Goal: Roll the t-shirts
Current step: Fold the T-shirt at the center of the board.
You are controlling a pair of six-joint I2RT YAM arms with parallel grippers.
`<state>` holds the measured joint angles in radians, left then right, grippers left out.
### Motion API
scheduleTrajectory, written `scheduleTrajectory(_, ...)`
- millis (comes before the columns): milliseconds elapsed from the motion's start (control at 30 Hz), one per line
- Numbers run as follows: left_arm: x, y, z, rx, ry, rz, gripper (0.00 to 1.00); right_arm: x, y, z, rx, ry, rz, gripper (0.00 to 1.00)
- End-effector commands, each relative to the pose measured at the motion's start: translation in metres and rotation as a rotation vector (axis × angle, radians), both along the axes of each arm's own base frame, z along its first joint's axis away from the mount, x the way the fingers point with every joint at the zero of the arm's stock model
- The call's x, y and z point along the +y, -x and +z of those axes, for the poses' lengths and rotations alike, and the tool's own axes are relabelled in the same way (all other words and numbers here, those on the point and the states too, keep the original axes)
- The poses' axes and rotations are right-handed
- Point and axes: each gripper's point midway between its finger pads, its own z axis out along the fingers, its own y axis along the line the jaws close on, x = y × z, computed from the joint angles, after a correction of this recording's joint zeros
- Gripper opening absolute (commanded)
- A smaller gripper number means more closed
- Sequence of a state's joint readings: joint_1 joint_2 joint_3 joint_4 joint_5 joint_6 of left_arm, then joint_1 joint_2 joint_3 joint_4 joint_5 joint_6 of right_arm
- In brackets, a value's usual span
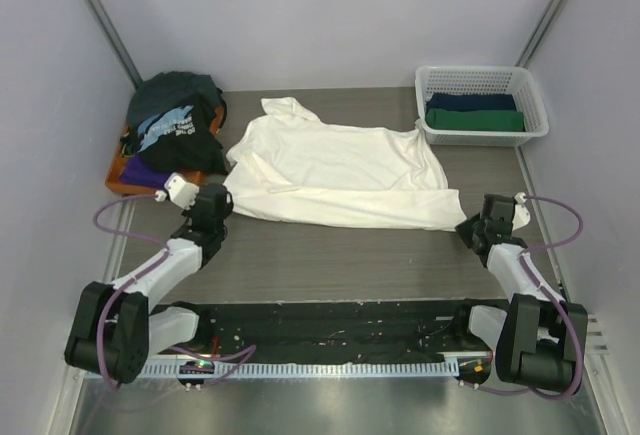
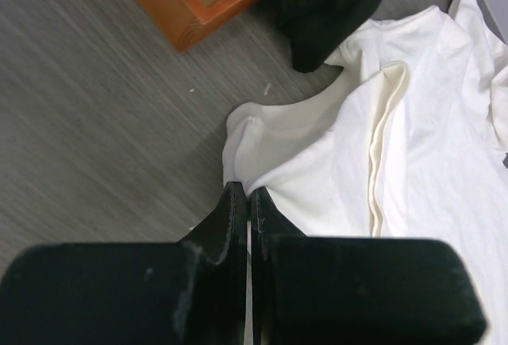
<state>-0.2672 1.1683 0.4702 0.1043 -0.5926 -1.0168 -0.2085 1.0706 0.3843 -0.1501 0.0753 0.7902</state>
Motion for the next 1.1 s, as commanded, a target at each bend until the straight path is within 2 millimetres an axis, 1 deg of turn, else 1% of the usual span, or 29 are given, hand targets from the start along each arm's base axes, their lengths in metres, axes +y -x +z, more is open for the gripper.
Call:
scheduleTrajectory(0, 0.033, 0.029, -0.011, 0.063, -0.096, 0.1, 0.0, -0.005, 0.007, 0.003, 0.036, 0.027, 0.007, 0.01)
scheduleTrajectory(133, 0.043, 0.037, -0.014, 0.07, -0.121, 0.132, 0.0, -0.002, 0.014, -0.006, 0.059, 0.015, 0.009, 0.01)
scheduleTrajectory(167, 0.047, 0.04, -0.017, 0.091, -0.126, 0.14, 0.0, -0.003, 0.014, -0.004, 0.052, 0.018, 0.004, 0.01)
scheduleTrajectory(267, 0.048, 0.041, -0.019, 0.106, -0.128, 0.141, 0.0, -0.004, 0.012, 0.001, 0.027, 0.021, -0.002, 0.02)
scheduleTrajectory(300, 0.048, 0.041, -0.019, 0.111, -0.127, 0.141, 0.01, -0.003, 0.011, 0.003, 0.022, 0.019, 0.0, 0.03)
scheduleTrajectory(333, 0.05, 0.045, -0.022, 0.126, -0.121, 0.157, 0.06, -0.003, 0.011, 0.004, 0.021, 0.021, 0.007, 0.19)
scheduleTrajectory(367, 0.051, 0.048, -0.022, 0.134, -0.12, 0.17, 0.24, -0.002, 0.011, 0.005, 0.019, 0.015, 0.012, 0.33)
scheduleTrajectory(400, 0.051, 0.049, -0.021, 0.132, -0.114, 0.174, 0.35, -0.001, 0.009, 0.008, 0.013, 0.014, 0.018, 0.46)
scheduleTrajectory(433, 0.051, 0.052, -0.023, 0.142, -0.104, 0.178, 0.45, 0.0, 0.009, 0.009, 0.013, 0.017, 0.028, 0.47)
scheduleTrajectory(467, 0.049, 0.053, -0.023, 0.14, -0.094, 0.174, 0.53, 0.0, 0.009, 0.009, 0.016, 0.018, 0.037, 0.47)
scheduleTrajectory(500, 0.049, 0.055, -0.024, 0.142, -0.087, 0.172, 0.56, 0.0, 0.007, 0.013, 0.005, 0.022, 0.04, 0.47)
scheduleTrajectory(533, 0.047, 0.057, -0.024, 0.133, -0.07, 0.168, 0.58, 0.0, 0.009, 0.013, 0.013, 0.028, 0.047, 0.47)
scheduleTrajectory(633, 0.04, 0.06, -0.024, 0.121, -0.035, 0.131, 0.59, 0.003, 0.009, 0.018, -0.008, 0.026, 0.066, 0.46)
scheduleTrajectory(667, 0.036, 0.059, -0.024, 0.114, -0.018, 0.11, 0.59, 0.005, 0.009, 0.02, -0.016, 0.019, 0.081, 0.45)
scheduleTrajectory(700, 0.031, 0.059, -0.024, 0.108, -0.002, 0.089, 0.59, 0.014, 0.009, 0.021, -0.032, -0.015, 0.112, 0.45)
scheduleTrajectory(733, 0.023, 0.06, -0.028, 0.11, 0.032, 0.047, 0.59, 0.016, 0.007, 0.022, -0.046, -0.027, 0.12, 0.45)
scheduleTrajectory(867, 0.009, 0.061, -0.03, 0.1, 0.088, -0.012, 0.59, 0.022, 0.008, 0.02, -0.073, -0.076, 0.12, 0.45)
scheduleTrajectory(1000, 0.011, 0.064, -0.035, 0.102, 0.101, -0.006, 0.59, 0.023, 0.011, 0.011, -0.083, -0.113, 0.088, 0.44)
scheduleTrajectory(1067, 0.014, 0.064, -0.037, 0.094, 0.106, 0.005, 0.59, 0.026, 0.008, 0.008, -0.096, -0.146, 0.084, 0.44)
